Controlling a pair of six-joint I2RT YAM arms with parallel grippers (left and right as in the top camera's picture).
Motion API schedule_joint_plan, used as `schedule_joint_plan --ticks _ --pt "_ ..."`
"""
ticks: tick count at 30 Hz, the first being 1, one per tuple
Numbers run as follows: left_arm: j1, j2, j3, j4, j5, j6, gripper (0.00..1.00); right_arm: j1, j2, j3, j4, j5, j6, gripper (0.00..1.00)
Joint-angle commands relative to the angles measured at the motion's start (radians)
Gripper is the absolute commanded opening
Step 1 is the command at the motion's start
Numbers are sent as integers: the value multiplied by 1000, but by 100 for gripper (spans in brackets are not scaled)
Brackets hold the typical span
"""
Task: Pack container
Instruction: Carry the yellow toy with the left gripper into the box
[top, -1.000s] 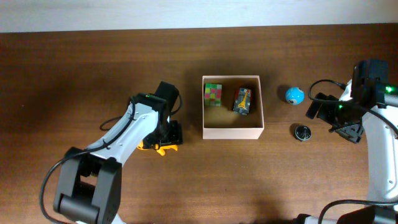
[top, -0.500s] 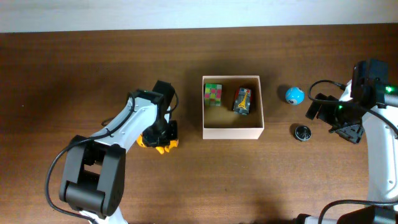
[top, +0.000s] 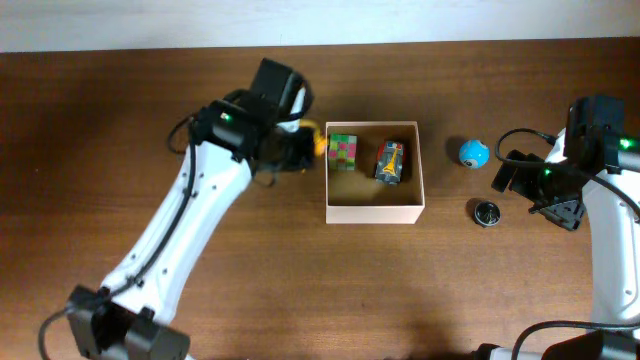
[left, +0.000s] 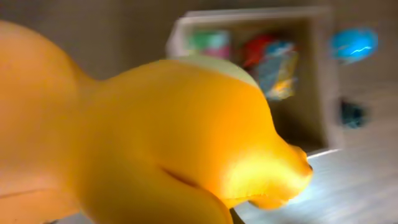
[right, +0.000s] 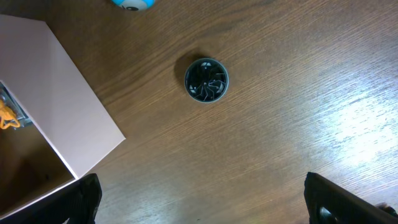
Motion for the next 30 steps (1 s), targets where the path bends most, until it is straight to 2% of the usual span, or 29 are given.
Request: schedule_joint_plan --ticks 1,8,12,16,22,27,30 --pt "-64 7 9 60 -19 -83 2 -7 2 -5 0 14 -6 99" --pt "-211 102 9 148 -97 -195 2 -7 2 -5 0 14 -6 99" --pt "-248 172 9 165 -102 -214 2 -7 2 -5 0 14 -6 99" --pt "-251 223 9 177 -100 -288 2 -7 2 -5 0 14 -6 99" --pt "-251 249 9 201 -21 -374 2 -7 2 -5 0 11 -6 99" --pt "-252 249 9 197 95 -389 2 -7 2 -5 0 11 -6 99" --pt "-254 249 9 193 92 -389 2 -7 2 -5 0 11 -6 99"
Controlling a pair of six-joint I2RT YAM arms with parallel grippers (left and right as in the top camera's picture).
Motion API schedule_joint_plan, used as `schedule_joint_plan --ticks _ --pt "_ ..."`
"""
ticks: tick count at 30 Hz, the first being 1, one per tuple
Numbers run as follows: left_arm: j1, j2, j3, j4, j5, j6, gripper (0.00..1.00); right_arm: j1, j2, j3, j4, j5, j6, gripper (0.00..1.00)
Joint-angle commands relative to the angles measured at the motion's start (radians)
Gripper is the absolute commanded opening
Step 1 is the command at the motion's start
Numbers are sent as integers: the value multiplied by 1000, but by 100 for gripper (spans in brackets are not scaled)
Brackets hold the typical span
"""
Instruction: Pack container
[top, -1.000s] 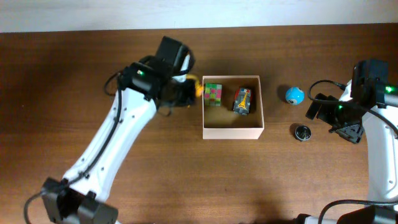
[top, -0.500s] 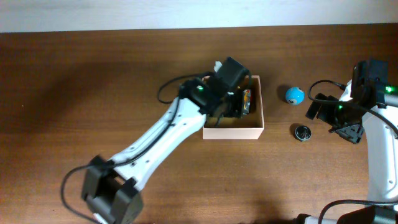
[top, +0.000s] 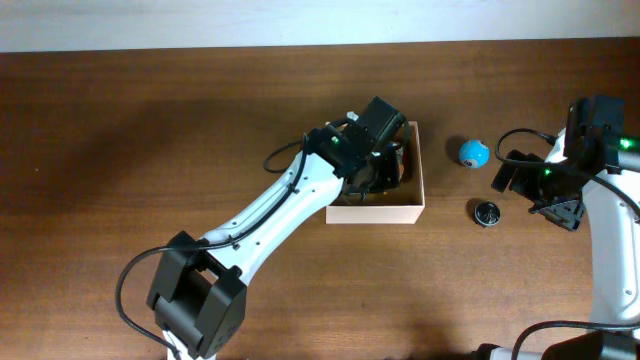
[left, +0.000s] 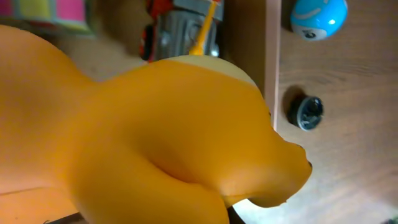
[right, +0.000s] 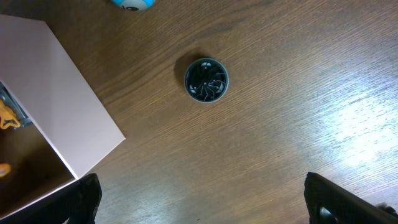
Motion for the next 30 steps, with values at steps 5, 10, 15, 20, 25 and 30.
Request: schedule_joint_plan --ticks 5,10,15,20,25,30 --pt "0 3 5 0 80 -21 48 -7 2 -5 0 11 -5 99" --pt "19 1 9 0 190 -20 99 -7 2 -5 0 11 -5 99" --pt "85 -3 40 0 327 -19 99 -7 2 -5 0 11 -5 99" --pt "159 -15 69 0 339 153 99 -7 2 -5 0 11 -5 99" --pt "253 -15 72 -13 339 440 99 -6 2 -5 20 -12 -7 99" --pt "425 -15 76 -60 335 514 99 -5 2 -5 91 -42 -92 99"
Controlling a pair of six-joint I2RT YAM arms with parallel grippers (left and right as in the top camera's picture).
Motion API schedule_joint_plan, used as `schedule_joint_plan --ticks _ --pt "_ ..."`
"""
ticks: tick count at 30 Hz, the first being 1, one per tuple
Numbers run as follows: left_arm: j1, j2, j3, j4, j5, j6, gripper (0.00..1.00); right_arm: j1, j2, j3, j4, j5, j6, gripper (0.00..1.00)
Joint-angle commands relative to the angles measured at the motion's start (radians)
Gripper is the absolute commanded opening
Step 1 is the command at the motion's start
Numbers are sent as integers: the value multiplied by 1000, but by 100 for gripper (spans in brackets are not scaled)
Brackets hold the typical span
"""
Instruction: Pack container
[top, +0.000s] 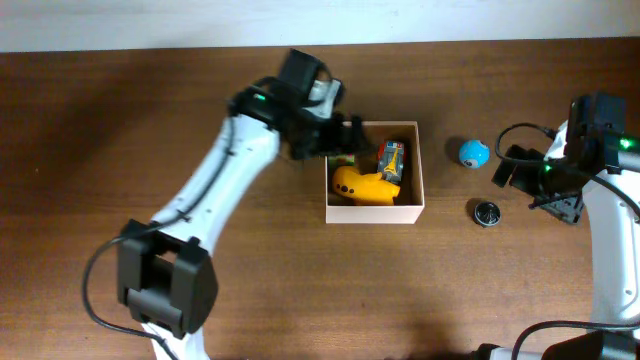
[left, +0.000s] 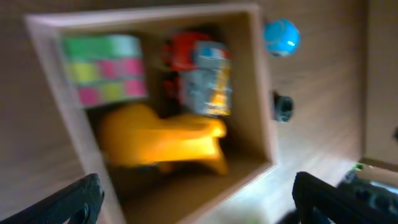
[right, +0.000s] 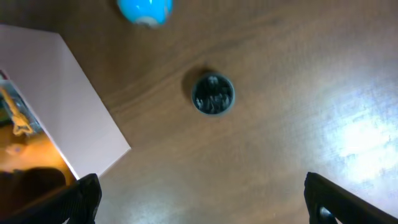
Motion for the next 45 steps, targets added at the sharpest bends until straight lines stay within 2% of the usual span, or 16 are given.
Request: schedule_joint_plan --ticks 1,4,8,14,22,26,31,36,45 --pt "153 -15 23 -23 10 129 99 -5 2 -5 47 -42 -69 99" --pt "287 -15 23 -53 -26 150 99 -4 2 -5 115 -82 -100 99" --pt "440 -15 23 -127 -169 162 99 23 22 -5 164 -79 -163 99" --pt "558 -15 23 -212 -245 290 99 49 153 -2 218 -23 -181 100" --pt "576 -15 23 -215 -268 291 99 68 341 23 309 -31 -193 100" --pt "576 -15 23 -214 -267 291 99 89 404 23 387 -45 -246 100" --pt "576 -15 23 -215 -267 291 99 107 440 23 512 -50 -248 99" --pt "576 -15 23 -215 -267 291 99 107 460 23 559 -48 -229 89" --pt "576 -15 23 -215 -267 291 99 107 533 23 586 -26 -230 89"
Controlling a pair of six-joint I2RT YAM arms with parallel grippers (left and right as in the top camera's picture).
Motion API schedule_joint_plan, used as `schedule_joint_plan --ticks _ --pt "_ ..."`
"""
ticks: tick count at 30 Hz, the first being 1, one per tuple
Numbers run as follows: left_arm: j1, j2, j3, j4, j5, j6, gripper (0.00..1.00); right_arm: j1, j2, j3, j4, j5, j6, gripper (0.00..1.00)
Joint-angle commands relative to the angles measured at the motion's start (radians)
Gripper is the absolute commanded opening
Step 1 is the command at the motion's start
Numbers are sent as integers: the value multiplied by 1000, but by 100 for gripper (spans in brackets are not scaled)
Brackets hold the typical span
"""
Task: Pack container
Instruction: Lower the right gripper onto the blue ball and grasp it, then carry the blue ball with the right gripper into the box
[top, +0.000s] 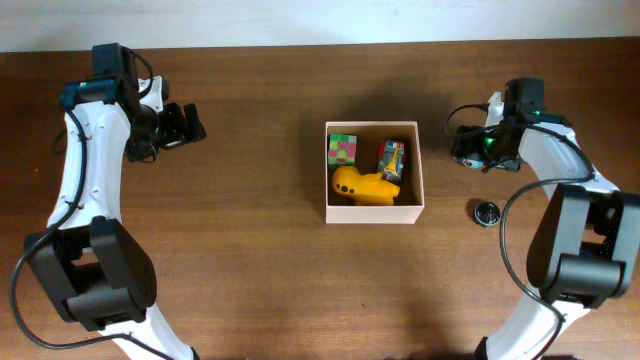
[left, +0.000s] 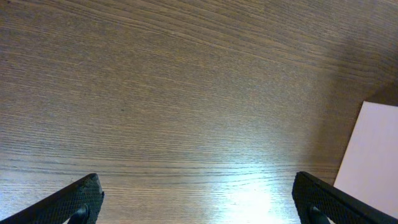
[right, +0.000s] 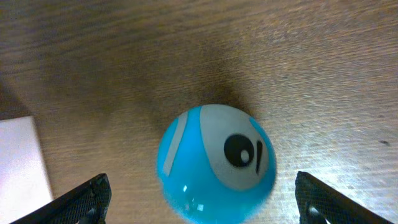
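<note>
The white box (top: 421, 170) stands mid-table, holding a yellow duck (top: 362, 184), a pink-and-green cube (top: 342, 150) and a red-grey toy (top: 391, 160). A blue ball (right: 216, 163) with a white face lies on the wood right of the box. My right gripper (right: 205, 202) is open low over it, one finger on each side, not touching. From overhead the right gripper (top: 466, 150) covers most of the ball. My left gripper (top: 185, 125) is open and empty over bare wood at the far left; its wrist view shows its tips (left: 199, 205) and the box's edge (left: 373, 155).
A small black round disc (top: 486, 211) lies on the table right of the box's front corner, below my right arm. The table's back edge runs along the top of the overhead view.
My left gripper has gone from over the box's left side to the far left of the table, still open. My right gripper has moved from beside the disc to straddle the blue ball.
My left gripper first held the yellow duck just left of the box, then over the box. By the last earlier moment the duck lay inside and the gripper was open. My right arm waited at the right and is now at the ball.
</note>
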Motion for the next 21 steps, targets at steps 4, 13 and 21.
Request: schedule_joint_plan --ticks 4,13,21 --pt "1 -15 22 -2 -7 20 99 5 35 17 17 27 -1 86" --pt "1 -15 22 -2 -7 20 99 5 33 37 6 72 -1 60" --pt "1 -15 22 -2 -7 20 99 18 -25 192 -182 64 -1 41"
